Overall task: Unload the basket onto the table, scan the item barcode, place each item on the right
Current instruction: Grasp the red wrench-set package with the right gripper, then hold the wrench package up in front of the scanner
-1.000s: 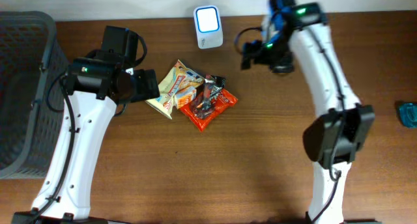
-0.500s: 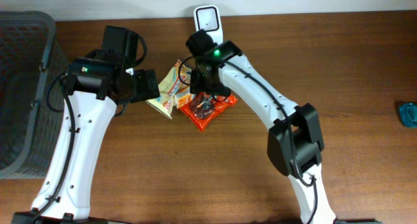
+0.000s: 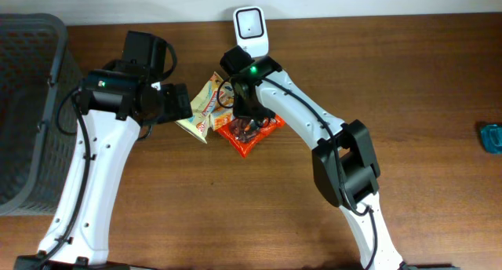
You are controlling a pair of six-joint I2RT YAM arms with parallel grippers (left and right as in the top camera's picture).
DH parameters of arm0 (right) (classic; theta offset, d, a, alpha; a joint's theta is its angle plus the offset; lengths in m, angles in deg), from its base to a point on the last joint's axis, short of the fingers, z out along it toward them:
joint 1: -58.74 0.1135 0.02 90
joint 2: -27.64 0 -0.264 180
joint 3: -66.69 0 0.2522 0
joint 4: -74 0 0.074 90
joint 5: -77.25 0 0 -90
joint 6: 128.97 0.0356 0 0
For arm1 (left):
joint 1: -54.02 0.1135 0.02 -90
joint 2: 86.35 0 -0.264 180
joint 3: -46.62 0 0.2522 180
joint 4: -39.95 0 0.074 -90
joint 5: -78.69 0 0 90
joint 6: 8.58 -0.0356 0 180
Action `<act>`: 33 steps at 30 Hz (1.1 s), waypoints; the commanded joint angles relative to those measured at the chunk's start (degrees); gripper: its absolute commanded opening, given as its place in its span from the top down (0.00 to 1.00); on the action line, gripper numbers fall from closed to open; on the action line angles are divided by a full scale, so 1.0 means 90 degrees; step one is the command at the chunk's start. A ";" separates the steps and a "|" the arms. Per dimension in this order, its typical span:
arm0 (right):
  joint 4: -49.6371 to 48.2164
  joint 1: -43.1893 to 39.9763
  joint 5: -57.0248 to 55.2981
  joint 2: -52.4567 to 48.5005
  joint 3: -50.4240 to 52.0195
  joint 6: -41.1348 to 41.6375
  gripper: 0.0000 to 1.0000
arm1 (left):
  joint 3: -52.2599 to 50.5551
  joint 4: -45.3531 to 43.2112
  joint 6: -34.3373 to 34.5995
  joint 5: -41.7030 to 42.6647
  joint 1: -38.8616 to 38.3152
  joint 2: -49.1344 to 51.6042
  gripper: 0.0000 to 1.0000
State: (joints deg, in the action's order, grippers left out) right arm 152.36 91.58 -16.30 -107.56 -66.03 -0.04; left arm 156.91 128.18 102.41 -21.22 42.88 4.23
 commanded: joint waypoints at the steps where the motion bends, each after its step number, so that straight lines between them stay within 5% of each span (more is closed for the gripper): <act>1: 0.0313 -0.0447 0.0510 0.0325 -0.0323 -0.0765 0.96 | 0.0012 0.0010 -0.0007 -0.0049 0.0005 -0.0032 0.01; 8: 0.0942 -0.1999 0.6727 0.0505 -0.0818 -0.3555 0.96 | 0.0012 0.0010 -0.0005 -0.0049 0.0005 -0.0032 0.01; 13: 0.0726 -0.2008 0.6540 0.0505 -0.0814 -0.3594 0.96 | 0.0012 0.0010 -0.0005 -0.0049 0.0005 -0.0032 0.01; 16: 0.0401 -0.1804 0.4189 0.0505 -0.0814 -0.3495 0.96 | 0.0012 0.0010 -0.0007 -0.0049 0.0005 -0.0032 0.01; 22: -0.3592 -0.1518 0.2045 0.0410 -0.0814 -0.2550 0.96 | 0.0012 0.0010 -0.0007 -0.0049 0.0005 -0.0032 0.01; 26: -0.5498 -0.1406 0.1802 -0.0471 -0.0801 -0.2040 0.96 | 0.0012 0.0010 -0.0007 -0.0049 0.0005 -0.0032 0.01; 33: -0.5600 -0.1535 0.1656 -0.0527 -0.0811 -0.1460 0.96 | 0.0012 0.0010 -0.0007 -0.0049 0.0005 -0.0032 0.01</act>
State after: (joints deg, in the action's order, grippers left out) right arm 101.78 78.62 -0.76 -115.05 -72.54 -13.44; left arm 156.89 128.18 102.41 -21.22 42.88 4.23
